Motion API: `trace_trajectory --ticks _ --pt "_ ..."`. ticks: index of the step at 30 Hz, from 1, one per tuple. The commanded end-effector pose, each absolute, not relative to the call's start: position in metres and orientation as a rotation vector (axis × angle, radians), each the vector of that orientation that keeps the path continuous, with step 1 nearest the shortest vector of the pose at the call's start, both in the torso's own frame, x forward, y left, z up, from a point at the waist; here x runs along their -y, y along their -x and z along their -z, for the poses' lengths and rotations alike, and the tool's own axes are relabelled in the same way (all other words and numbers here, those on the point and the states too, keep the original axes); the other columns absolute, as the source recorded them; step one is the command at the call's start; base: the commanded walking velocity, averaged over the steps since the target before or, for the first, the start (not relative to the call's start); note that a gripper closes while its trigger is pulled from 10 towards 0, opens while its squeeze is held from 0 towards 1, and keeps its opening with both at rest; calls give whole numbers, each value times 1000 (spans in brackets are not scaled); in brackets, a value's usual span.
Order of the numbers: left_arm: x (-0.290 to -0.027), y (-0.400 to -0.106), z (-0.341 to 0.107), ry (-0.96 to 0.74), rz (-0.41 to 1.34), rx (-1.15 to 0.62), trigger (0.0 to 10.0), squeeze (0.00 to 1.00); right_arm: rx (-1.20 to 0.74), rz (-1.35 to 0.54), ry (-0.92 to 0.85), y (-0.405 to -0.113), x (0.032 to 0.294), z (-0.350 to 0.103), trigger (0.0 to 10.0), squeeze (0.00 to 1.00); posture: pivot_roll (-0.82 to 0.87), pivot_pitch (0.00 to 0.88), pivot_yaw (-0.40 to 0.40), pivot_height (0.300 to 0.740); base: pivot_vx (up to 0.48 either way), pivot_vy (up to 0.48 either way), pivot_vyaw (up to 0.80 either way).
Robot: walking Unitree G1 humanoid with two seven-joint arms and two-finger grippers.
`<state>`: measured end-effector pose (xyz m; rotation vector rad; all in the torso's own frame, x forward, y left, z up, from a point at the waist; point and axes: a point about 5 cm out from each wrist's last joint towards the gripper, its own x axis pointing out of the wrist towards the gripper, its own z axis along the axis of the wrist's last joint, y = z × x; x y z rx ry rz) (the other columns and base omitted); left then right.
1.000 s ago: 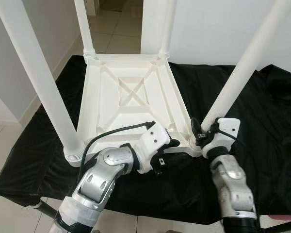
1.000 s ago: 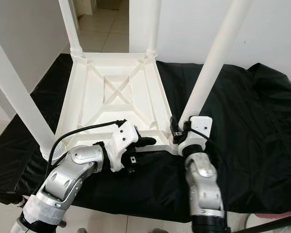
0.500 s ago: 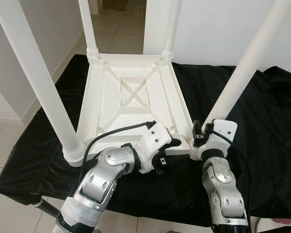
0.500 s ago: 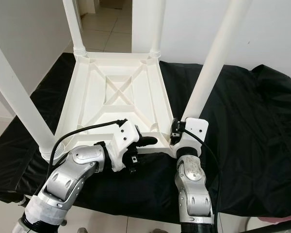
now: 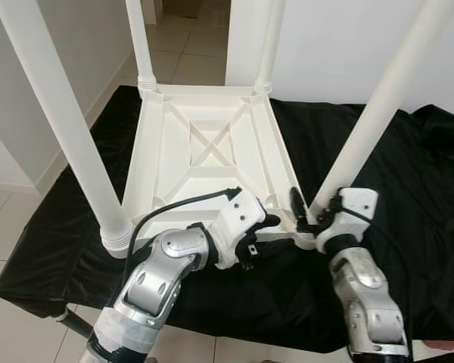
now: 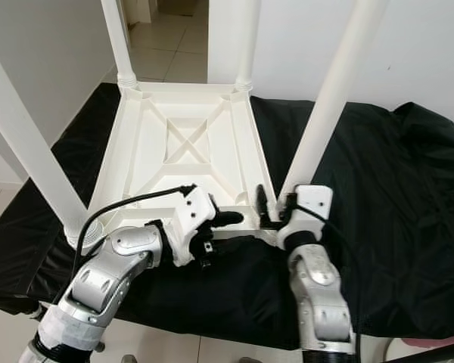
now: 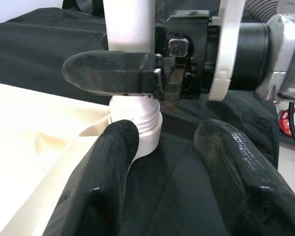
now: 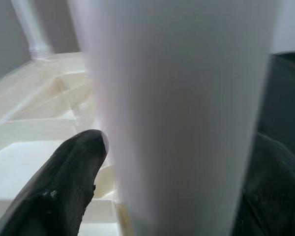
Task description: Building children table
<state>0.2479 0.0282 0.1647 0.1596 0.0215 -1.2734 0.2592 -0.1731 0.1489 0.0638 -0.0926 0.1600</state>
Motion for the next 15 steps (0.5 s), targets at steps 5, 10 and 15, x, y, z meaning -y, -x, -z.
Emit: trace_trajectory --ticks 5,10,15 --pt "-32 -254 -163 -165 1149 -25 10000 0 92 -341 -28 -258 185 -145 10000 0 -97 0 -33 740 0 0 0" --pt "-32 -256 -164 -166 1153 -22 10000 0 58 -551 24 -266 192 -140 10000 0 -105 0 -14 740 0 0 0" --pt "-30 -258 -166 -168 1157 -20 10000 0 18 -651 62 -284 194 -137 10000 0 -102 0 -8 740 0 0 0"
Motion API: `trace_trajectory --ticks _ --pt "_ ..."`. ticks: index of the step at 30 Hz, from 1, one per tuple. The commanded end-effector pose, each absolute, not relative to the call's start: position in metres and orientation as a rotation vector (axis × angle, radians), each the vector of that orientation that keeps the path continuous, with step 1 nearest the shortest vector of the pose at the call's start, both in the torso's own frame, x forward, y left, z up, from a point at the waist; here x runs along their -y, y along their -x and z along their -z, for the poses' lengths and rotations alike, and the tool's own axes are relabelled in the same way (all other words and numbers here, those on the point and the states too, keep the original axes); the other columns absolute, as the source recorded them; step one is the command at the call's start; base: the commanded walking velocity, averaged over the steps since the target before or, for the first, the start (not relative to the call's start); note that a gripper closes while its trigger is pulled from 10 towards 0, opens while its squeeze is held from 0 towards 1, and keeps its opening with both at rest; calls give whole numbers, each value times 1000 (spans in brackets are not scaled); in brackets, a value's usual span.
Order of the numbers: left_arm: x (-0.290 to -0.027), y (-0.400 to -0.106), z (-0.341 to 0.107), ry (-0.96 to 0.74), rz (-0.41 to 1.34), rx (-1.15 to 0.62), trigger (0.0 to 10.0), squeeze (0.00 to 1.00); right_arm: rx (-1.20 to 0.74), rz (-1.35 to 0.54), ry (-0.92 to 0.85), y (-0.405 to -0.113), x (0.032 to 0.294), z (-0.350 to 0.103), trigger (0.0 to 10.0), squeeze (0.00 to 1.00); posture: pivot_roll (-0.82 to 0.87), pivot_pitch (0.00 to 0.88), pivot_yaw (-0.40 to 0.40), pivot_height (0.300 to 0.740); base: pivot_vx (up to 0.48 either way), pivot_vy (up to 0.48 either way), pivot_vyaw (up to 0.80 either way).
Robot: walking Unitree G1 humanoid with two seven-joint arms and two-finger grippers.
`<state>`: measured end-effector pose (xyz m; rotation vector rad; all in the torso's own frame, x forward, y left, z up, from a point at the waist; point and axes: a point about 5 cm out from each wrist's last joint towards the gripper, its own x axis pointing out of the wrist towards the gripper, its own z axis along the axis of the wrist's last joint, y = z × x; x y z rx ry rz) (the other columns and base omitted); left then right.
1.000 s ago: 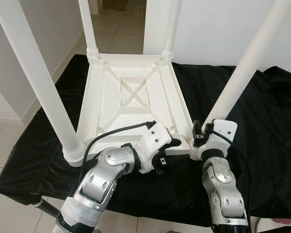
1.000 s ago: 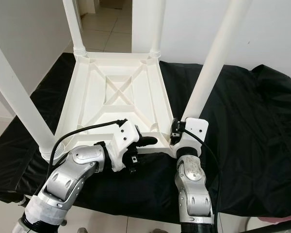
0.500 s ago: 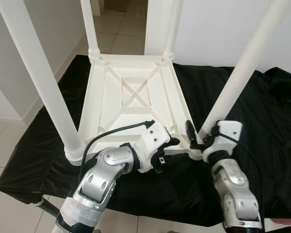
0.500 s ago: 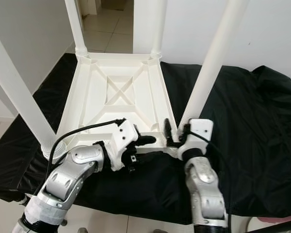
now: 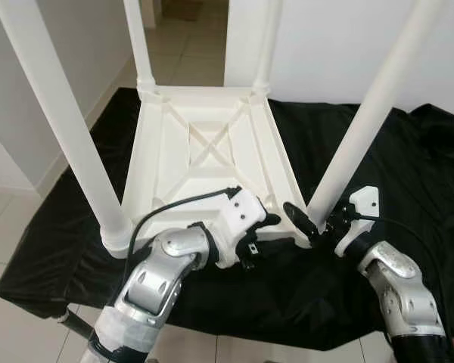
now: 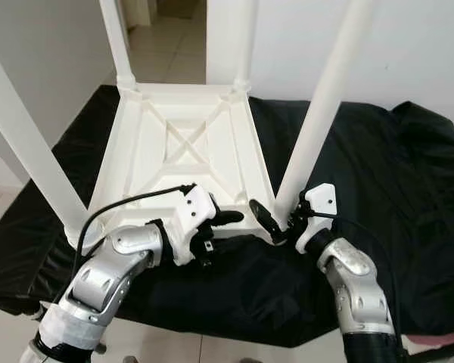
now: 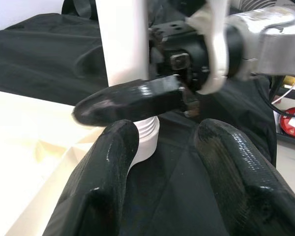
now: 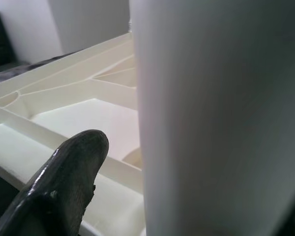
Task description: Building children table
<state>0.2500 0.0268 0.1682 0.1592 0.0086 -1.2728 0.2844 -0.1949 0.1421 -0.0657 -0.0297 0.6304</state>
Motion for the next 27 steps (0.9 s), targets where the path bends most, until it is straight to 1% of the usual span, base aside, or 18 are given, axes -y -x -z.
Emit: trace_trajectory --ticks 1,6,7,8,9,21,22,23,27 --pt "-30 -258 -166 -170 1158 -17 10000 0 8 -685 82 -288 192 -137 10000 0 -96 0 -6 740 0 0 0" --pt "-30 -259 -168 -174 1157 -13 10000 0 -1 -731 108 -303 192 -137 10000 0 -82 0 -8 740 0 0 0" --pt "-31 -258 -168 -174 1154 -13 10000 0 -3 -736 111 -306 194 -138 3647 0 -77 0 -10 740 0 0 0" --pt "-31 -258 -168 -174 1154 -13 10000 0 -3 -736 111 -306 194 -138 3647 0 -77 0 -10 740 0 0 0" --pt "-32 -258 -168 -176 1150 -13 10000 0 -10 -754 111 -308 197 -136 0 0 -65 0 -15 740 0 0 0" --pt "-33 -258 -168 -170 1137 -13 10000 0 -20 -794 90 -307 203 -129 0 0 -65 0 -19 740 0 0 0" --pt "-32 -258 -169 -167 1139 -10 10000 0 -16 -784 90 -306 204 -130 2039 0 -64 0 -22 740 0 0 0" --pt "-32 -258 -169 -166 1135 -10 10000 0 0 -769 64 -306 203 -132 10000 0 -65 0 -23 740 0 0 0" --pt "-33 -259 -169 -163 1128 -10 10000 0 42 -710 30 -304 200 -138 10000 0 -65 0 -23 740 0 0 0"
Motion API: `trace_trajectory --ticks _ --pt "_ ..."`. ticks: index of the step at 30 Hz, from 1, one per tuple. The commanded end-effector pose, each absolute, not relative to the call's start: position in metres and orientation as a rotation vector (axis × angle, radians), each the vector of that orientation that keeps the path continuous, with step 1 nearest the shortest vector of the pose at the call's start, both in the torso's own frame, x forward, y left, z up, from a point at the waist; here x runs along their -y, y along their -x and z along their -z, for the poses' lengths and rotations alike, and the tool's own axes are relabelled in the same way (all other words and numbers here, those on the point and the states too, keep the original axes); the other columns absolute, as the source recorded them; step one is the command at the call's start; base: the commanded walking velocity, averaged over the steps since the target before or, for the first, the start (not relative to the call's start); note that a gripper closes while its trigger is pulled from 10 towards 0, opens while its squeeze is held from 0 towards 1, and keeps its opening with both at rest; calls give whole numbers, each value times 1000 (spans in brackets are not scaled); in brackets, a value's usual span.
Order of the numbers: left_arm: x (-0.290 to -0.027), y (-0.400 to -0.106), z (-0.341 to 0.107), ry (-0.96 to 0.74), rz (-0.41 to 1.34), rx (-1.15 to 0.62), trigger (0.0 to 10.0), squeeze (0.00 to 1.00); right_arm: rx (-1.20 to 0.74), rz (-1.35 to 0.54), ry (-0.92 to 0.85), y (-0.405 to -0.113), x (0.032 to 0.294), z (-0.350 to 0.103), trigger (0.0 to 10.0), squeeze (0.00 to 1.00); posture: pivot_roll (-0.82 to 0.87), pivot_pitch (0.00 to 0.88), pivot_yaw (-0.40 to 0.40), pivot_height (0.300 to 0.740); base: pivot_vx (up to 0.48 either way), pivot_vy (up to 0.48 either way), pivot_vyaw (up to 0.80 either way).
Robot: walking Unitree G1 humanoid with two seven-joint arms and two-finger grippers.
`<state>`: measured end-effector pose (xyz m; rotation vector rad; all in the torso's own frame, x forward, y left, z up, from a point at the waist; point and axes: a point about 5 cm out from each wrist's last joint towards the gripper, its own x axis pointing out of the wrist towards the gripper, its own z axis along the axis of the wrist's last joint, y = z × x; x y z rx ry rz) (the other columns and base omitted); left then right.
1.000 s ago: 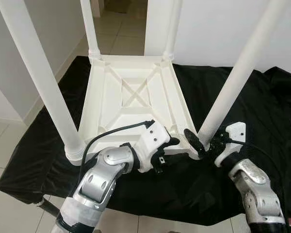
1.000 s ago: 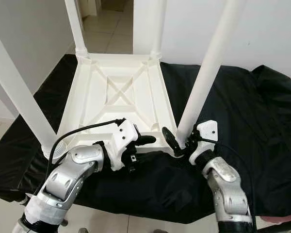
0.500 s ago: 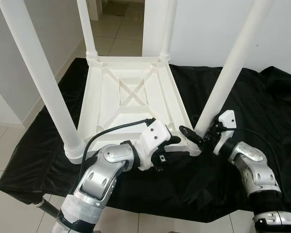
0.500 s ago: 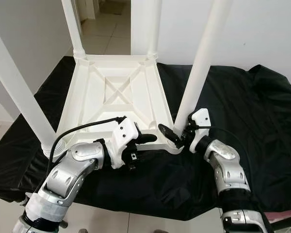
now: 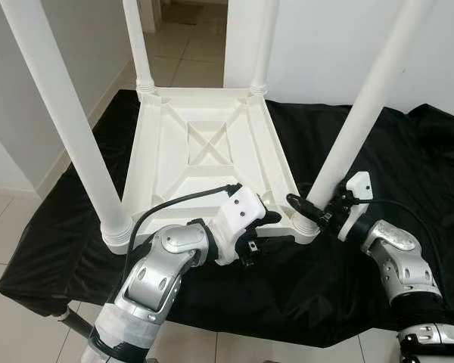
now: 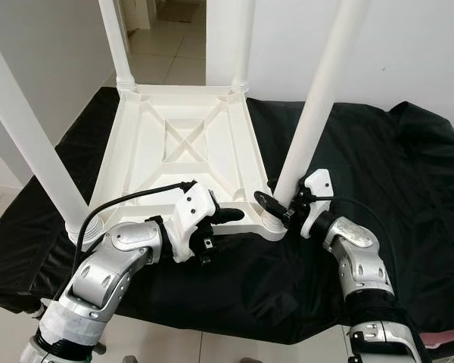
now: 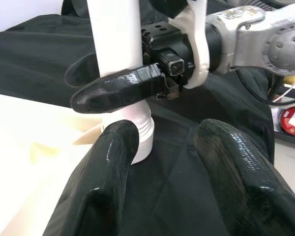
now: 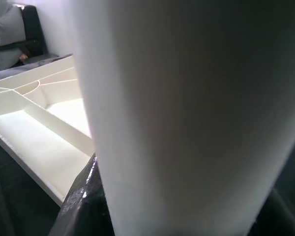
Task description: Building children table
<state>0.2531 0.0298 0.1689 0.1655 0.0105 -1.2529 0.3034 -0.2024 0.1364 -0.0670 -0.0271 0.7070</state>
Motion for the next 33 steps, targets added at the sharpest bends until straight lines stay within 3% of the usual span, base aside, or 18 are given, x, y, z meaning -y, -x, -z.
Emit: trace_trajectory --ticks 1,11,13,15,16,20,21,22,32,33 --pt "-33 -259 -169 -162 1126 -10 10000 0 43 -677 29 -304 199 -140 10000 0 -65 0 -23 740 0 0 0" --pt "-32 -257 -169 -124 1108 -7 10000 0 17 -295 -48 -296 186 -135 10000 0 -70 0 -51 740 0 0 0" --pt "-31 -256 -169 -122 1113 -8 10000 0 0 -128 -41 -289 180 -132 10000 0 -75 0 -52 740 0 0 0" --pt "-31 -256 -169 -122 1113 -8 10000 0 0 -128 -41 -289 180 -132 10000 0 -75 0 -52 740 0 0 0" --pt "-30 -257 -169 -123 1114 -8 10000 0 -25 14 -32 -282 176 -128 10000 0 -78 0 -50 740 0 0 0" --pt "-30 -257 -169 -120 1116 -8 10000 0 -33 194 -80 -270 158 -127 10000 0 -80 0 -51 740 0 0 0" --pt "-30 -257 -169 -120 1116 -8 10000 0 -33 194 -80 -270 158 -127 10000 0 -80 0 -51 740 0 0 0" --pt "-30 -256 -169 -114 1116 -9 10000 0 -3 157 -111 -268 141 -133 10000 0 -81 0 -48 740 0 0 0" --pt "-31 -256 -169 -112 1119 -15 10000 0 -15 198 -105 -264 145 -137 10000 0 -79 0 -49 740 0 0 0" --pt "-31 -256 -169 -111 1119 -14 10000 0 -9 199 -94 -264 145 -139 10000 467 -79 0 -49 740 0 0 0"
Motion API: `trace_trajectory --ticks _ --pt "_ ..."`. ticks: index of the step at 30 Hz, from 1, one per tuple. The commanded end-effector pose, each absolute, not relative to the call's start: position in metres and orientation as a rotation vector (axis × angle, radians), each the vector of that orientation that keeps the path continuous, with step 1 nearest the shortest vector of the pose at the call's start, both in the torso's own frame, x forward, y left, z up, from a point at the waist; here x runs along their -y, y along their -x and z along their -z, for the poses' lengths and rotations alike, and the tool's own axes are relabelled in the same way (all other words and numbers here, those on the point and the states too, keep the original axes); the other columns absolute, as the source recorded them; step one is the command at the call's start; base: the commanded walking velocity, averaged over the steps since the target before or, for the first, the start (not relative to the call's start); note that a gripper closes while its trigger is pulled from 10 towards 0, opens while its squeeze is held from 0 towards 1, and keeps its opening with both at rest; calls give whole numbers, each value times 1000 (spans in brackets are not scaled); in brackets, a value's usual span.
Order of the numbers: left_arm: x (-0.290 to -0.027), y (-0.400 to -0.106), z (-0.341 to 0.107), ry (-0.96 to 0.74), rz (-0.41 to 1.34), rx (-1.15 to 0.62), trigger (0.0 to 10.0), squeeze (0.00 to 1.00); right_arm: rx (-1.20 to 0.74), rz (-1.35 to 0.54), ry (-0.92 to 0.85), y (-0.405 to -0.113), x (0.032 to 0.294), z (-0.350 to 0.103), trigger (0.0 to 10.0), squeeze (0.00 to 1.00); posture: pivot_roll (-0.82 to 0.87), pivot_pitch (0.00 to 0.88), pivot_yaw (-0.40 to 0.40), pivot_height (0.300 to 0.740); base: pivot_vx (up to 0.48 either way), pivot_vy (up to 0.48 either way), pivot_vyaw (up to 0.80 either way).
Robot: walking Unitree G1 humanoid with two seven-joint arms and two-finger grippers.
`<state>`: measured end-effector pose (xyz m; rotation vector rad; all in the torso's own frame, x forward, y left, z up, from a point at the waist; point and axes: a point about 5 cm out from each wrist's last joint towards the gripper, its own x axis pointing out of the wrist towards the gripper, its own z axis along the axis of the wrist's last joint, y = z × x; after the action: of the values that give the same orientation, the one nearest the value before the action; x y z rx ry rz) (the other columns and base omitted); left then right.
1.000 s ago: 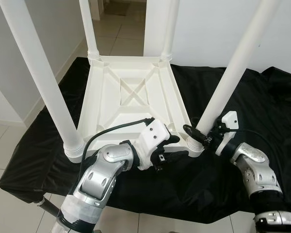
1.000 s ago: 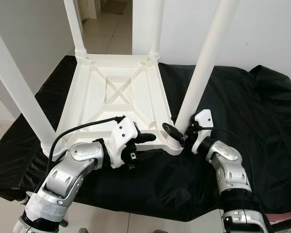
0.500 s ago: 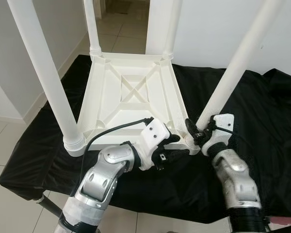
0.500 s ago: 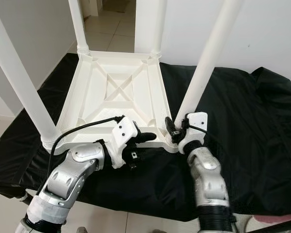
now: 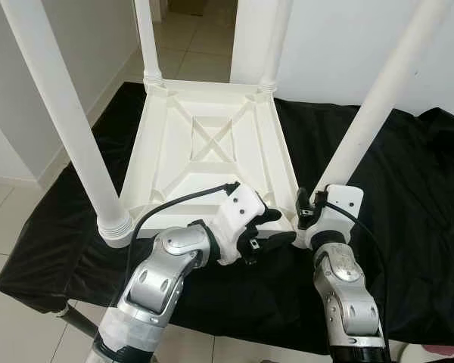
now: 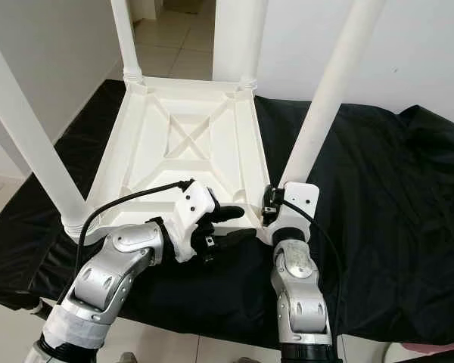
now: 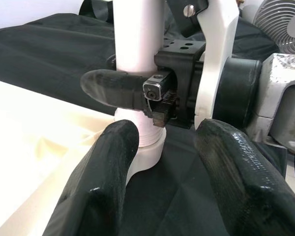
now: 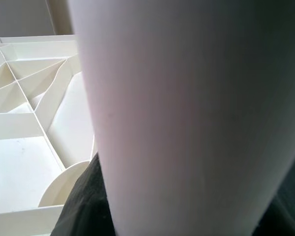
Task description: Building children table
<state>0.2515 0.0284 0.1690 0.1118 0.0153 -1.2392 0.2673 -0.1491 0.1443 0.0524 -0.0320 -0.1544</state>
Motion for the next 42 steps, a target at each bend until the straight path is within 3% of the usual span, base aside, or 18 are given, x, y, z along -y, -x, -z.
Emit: trace_trajectory --ticks 1,2,3,15,16,18,19,23,29,39,40,41,42 --pt "-31 -256 -169 -111 1119 -14 10000 0 -9 199 -94 -264 145 -139 10000 467 -79 0 -49 740 0 0 0" --pt "-31 -256 -170 -111 1119 -14 10000 0 -6 200 -86 -263 145 -140 10000 467 -79 0 -49 740 0 0 0" --pt "-31 -256 -169 -111 1120 -14 10000 0 4 203 -85 -263 144 -142 10000 1000 -79 0 -49 740 0 0 0" --pt "-31 -254 -171 -96 1125 -13 10000 0 125 25 -122 -257 164 -153 10000 1000 -76 0 -49 740 0 0 0" --pt "-31 -254 -171 -96 1126 -12 10000 0 124 -34 -122 -258 169 -153 10000 902 -77 0 -49 740 0 0 0" --pt "-31 -254 -171 -96 1126 -12 10000 0 124 -34 -122 -258 169 -153 10000 902 -77 0 -49 740 0 0 0" --pt "-31 -255 -172 -96 1127 -11 10000 0 125 -107 -110 -258 175 -153 10000 0 -77 0 -47 740 0 0 0" --pt "-31 -255 -172 -96 1128 -11 10000 0 131 -179 -82 -258 180 -153 10000 0 -78 0 -46 740 0 0 0" --pt "-29 -256 -173 -105 1146 -7 10000 0 61 -494 32 -268 196 -142 10000 0 -85 0 -29 740 0 0 0" --pt "-28 -257 -173 -114 1153 -6 10000 0 12 -649 68 -280 195 -135 10000 0 -72 0 -25 740 0 0 0" --pt "-27 -257 -173 -113 1154 -5 10000 0 3 -659 71 -283 196 -134 8667 0 -72 0 -22 740 0 0 0" --pt "-26 -256 -173 -114 1158 -5 10000 0 -3 -666 77 -287 197 -132 3255 0 -72 0 -22 740 0 0 0" --pt "-26 -256 -173 -114 1158 -5 10000 0 -3 -666 77 -287 197 -132 3255 0 -72 0 -22 740 0 0 0"
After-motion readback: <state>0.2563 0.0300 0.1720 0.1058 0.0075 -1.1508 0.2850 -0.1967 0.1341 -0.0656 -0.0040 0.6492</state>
